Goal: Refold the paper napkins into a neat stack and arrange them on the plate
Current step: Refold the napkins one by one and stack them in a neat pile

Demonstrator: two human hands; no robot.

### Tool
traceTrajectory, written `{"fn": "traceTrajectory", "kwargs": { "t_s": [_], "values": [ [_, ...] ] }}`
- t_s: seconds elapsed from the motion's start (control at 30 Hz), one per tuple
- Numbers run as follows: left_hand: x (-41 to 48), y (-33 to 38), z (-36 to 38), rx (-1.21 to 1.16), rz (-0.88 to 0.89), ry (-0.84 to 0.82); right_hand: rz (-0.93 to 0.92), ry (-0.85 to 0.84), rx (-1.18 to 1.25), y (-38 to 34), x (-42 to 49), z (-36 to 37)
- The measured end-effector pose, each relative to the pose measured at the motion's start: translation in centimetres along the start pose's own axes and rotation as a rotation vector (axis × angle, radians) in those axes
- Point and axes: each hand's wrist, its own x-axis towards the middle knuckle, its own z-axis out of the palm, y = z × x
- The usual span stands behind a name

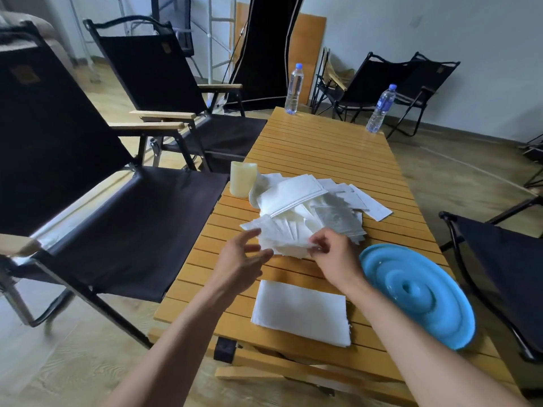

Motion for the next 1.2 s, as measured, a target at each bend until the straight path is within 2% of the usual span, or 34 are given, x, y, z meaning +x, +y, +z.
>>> {"fn": "traceTrajectory", "kwargs": {
  "t_s": [0.1,0.2,0.33,0.43,0.6,0.73,0.87,0.93,1.03,1.13,1.2],
  "values": [
    [0.0,-0.1,0.5,-0.179,-0.128,-0.138,-0.213,-0.02,-0.349,0.4,-1.0,0.2],
    [0.3,0.0,0.5,-0.336,-0.233,-0.159,-0.251,-0.04,-0.37,0.5,-1.3,-0.1],
    [0.5,-0.3,0.4,-0.484,-0.235,-0.175,-0.252,-0.185,-0.266,0.3,-1.6,-0.9],
    [0.7,-0.3,0.6,-0.546,-0.198,-0.186,-0.254,-0.139,-0.091,-0.4,-2.0,-1.2],
    [0.9,-0.8,0.9,-0.57,-0.138,-0.219,-0.006,-0.1,0.237,-1.0,-1.9,-1.7],
    [0.8,-0.9,1.2,-0.465,-0.153,-0.121,0.17,0.081,0.53,-1.6,-1.7,-2.5],
    [1.1,-1.1,1.2,-0.34,-0.156,-0.011,0.133,0.125,0.669,-2.7,-1.7,-3.9],
    [1.3,-1.2,1.1,-0.258,-0.112,0.062,0.114,0.097,0.7,-3.3,-1.9,-4.6],
    [1.9,-1.3,0.2,0.038,0.029,0.204,0.12,-0.004,0.804,-3.7,-2.1,-5.6],
    [2.4,-1.6,-0.8,0.255,0.052,0.213,0.115,-0.125,0.836,-3.7,-2.3,-6.2],
    [2.3,-1.3,-1.0,0.406,0.098,0.279,0.133,-0.196,0.814,-3.6,-2.4,-6.3]
  ]
}}
